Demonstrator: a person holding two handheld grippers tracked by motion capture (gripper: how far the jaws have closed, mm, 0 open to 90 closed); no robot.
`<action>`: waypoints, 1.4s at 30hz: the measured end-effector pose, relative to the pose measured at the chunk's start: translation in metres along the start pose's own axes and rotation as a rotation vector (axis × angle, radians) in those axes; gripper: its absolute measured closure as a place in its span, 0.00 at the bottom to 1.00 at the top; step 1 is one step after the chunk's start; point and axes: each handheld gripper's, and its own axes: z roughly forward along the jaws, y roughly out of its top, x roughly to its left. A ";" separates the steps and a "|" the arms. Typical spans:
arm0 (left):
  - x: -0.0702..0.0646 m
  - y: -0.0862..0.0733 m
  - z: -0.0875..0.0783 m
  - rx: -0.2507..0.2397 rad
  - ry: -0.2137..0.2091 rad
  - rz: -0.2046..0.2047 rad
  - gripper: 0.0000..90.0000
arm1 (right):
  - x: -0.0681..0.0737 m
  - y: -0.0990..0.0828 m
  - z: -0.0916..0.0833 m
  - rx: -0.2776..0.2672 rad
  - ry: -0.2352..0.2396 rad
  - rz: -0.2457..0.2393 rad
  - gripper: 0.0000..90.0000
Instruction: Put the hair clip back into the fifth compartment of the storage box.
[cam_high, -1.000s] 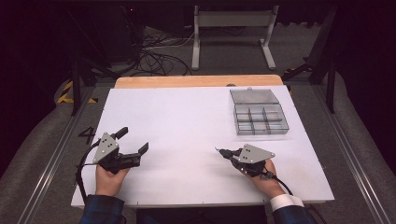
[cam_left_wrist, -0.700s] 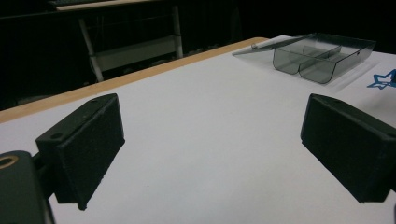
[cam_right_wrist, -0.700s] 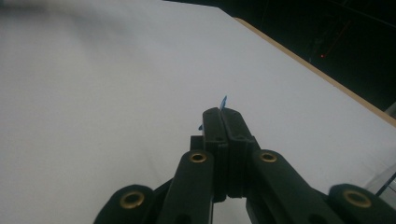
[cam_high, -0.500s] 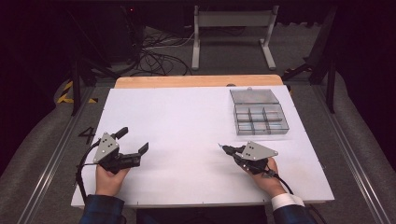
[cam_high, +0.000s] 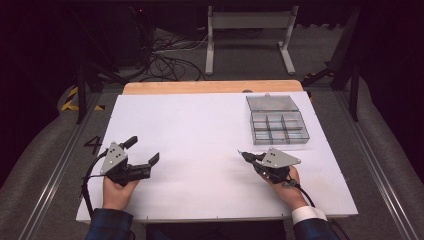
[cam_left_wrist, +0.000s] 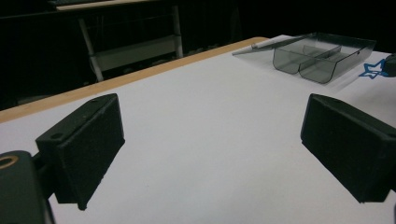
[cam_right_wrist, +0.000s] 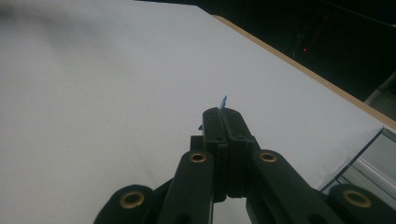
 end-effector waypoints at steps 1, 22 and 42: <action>0.000 0.000 0.000 0.000 0.000 0.000 0.07 | 0.000 0.000 0.000 0.002 -0.003 0.002 1.00; -0.001 0.000 0.002 0.009 -0.014 0.004 0.07 | -0.021 -0.002 -0.006 -0.012 -0.081 0.055 1.00; -0.002 0.000 0.003 0.007 -0.020 0.008 0.07 | -0.041 -0.007 -0.012 -0.010 -0.171 0.124 1.00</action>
